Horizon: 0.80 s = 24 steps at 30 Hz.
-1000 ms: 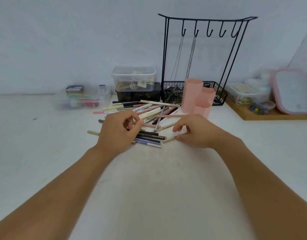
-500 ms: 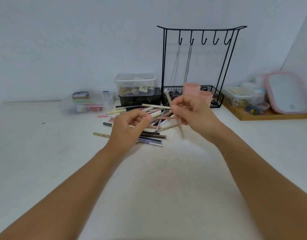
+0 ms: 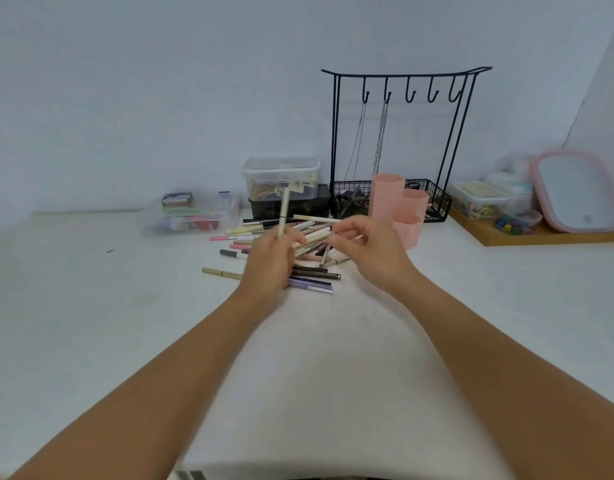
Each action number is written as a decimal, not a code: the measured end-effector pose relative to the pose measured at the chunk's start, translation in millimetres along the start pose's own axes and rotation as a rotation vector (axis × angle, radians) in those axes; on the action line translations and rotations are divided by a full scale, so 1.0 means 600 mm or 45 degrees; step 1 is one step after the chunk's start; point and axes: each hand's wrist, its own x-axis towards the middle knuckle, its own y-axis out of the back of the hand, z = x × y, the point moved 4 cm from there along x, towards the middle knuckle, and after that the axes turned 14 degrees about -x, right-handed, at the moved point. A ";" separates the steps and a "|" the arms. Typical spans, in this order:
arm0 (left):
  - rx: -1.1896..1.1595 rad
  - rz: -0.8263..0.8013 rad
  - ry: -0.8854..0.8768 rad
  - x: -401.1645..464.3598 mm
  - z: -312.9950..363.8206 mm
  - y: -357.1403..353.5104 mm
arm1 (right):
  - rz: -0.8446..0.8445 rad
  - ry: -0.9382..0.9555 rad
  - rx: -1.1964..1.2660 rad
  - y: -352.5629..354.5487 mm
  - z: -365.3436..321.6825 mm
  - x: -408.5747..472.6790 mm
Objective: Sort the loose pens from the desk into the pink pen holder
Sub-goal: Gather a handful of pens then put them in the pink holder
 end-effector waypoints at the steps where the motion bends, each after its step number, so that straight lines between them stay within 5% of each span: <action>1: -0.119 0.086 0.041 0.002 0.003 0.010 | -0.025 0.030 -0.165 0.004 0.014 0.002; 5: -0.140 0.191 0.094 0.008 0.005 0.040 | -0.238 0.117 -0.397 -0.016 0.052 -0.009; 14: -0.014 0.191 -0.045 -0.001 0.039 0.037 | -0.217 0.197 -0.410 -0.026 0.030 -0.019; 16: -0.104 0.215 -0.041 0.008 0.050 0.035 | -0.156 0.037 -0.205 -0.021 0.029 -0.016; 19: -0.243 0.285 0.036 -0.008 0.021 0.020 | -0.196 -0.393 0.528 -0.045 0.031 -0.024; 24: -0.306 0.206 0.020 -0.050 -0.011 0.001 | -0.206 -0.387 0.781 -0.095 -0.036 -0.068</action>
